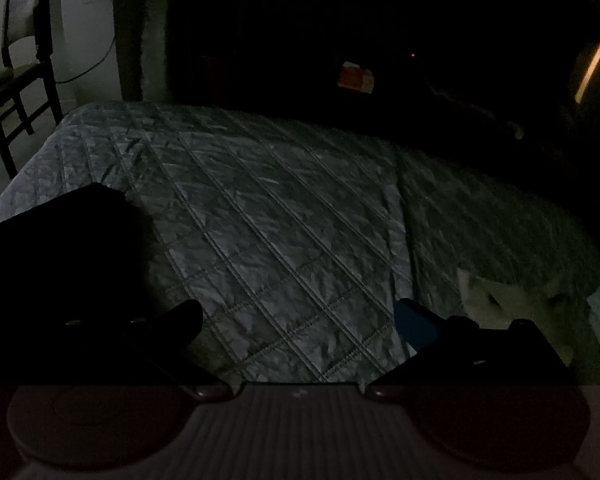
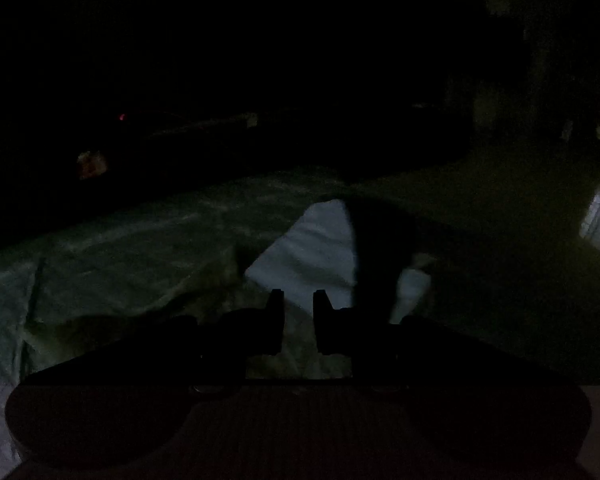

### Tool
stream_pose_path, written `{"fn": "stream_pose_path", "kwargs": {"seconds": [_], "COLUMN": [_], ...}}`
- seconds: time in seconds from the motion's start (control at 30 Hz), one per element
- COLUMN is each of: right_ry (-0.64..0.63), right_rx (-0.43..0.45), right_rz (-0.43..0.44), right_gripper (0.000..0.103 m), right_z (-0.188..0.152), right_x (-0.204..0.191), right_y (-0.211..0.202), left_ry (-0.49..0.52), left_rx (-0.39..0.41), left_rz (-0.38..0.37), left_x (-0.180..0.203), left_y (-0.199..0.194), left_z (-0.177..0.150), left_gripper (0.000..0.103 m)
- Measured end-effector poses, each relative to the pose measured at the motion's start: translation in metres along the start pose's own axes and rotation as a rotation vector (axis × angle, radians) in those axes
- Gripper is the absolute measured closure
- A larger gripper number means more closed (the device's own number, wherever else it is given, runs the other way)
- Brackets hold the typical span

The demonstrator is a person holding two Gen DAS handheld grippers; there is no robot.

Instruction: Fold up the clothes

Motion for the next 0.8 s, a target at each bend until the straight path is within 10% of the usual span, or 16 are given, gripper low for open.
{"fn": "stream_pose_path", "kwargs": {"seconds": [0.13,0.4,0.43,0.5,0.53,0.8], "right_ry": [-0.166,-0.163,-0.184,-0.207,-0.213,-0.241], "right_rx": [-0.036,-0.378,-0.374,-0.341,-0.339,-0.439], "right_rz": [0.259,0.523,0.497,0.464,0.473,0.688], "right_gripper": [0.027,0.024,0.026,0.086,0.094,0.090], "right_z": [-0.027,-0.139,-0.148,-0.155,-0.157,-0.160], "right_x": [-0.077,-0.188,-0.192,-0.194,-0.195,-0.202], "right_y": [-0.012,0.002,0.005,0.007,0.005,-0.042], "left_ry": [0.026,0.080,0.080,0.082,0.084,0.098], "left_rx": [-0.008,-0.019,-0.022,-0.024,-0.023,-0.022], "left_rz": [-0.006,-0.008,-0.009,-0.013,-0.015,-0.032], "left_x": [0.010,0.020,0.020,0.019,0.019,0.026], "left_y": [0.005,0.012,0.012,0.012,0.011,0.008], "left_z": [-0.004,-0.012,-0.012,-0.013,-0.012,-0.013], "left_gripper": [0.001,0.001,0.001,0.001,0.001,0.001]}}
Point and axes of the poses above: each gripper's, at about its wrist camera, not at the fingertips, and y roughly the way its jaws point, x to its right, z to its top, the point moved 10 cm from there along y, roughly the way its jaws point, and after that the axes turned 8 degrees about x, right-handed, at the moved point
